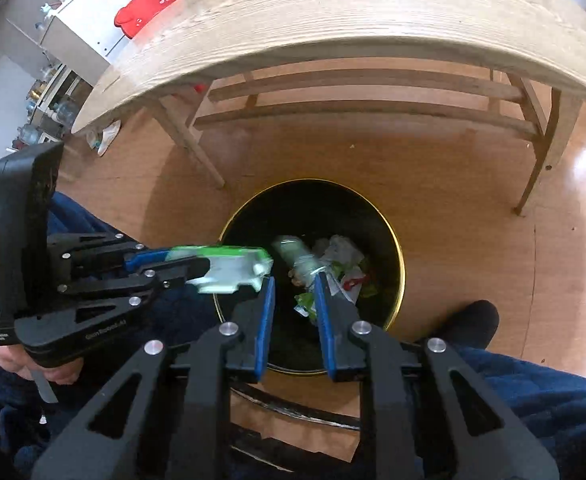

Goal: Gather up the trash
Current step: 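Carry the green piece and white box over the bin and release both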

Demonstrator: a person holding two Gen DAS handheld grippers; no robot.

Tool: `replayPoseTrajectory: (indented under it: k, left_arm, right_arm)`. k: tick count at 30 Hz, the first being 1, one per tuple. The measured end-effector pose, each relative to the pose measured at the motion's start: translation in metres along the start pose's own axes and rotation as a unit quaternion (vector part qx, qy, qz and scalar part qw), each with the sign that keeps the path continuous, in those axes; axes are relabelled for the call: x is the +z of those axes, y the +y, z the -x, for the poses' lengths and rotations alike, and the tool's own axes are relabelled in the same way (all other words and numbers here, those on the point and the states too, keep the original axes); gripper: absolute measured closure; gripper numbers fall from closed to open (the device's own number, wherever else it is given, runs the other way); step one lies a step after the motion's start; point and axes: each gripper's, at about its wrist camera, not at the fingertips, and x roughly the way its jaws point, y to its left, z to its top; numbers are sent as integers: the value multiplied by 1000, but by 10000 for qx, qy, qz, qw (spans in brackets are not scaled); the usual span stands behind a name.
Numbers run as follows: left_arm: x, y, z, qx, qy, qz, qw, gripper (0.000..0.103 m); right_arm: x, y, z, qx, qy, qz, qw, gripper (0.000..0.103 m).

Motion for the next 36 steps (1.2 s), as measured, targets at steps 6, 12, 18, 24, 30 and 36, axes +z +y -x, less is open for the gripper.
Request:
replayPoseTrajectory:
  k: [6,12,18,24,30,36]
  left_arm:
    - [1,-1,-2,100,35,40,9999,30]
    - [2,1,3,120,-67,144,9998,28]
    - [3,1,6,99,-133,208,9996,28]
    - [6,4,15,71,-284,243,9993,28]
    - [30,5,46,267,-808,125,9963,21]
    - [92,10,95,637,-1653,-7,9842,8]
  right_arm:
    - [5,-8,7,89,-134,-212,9996,32]
    - [7,-12,9,107,-179,-306,9993,32]
    - [8,-10,12,107,-231,-277,9993,31]
    - [9,-9,17,89,-329,-264,9991,28]
    - [30,-8,42,6,-751,-150,9971,24]
    - [75,-14,83,-154,-1384,-60,9902,17]
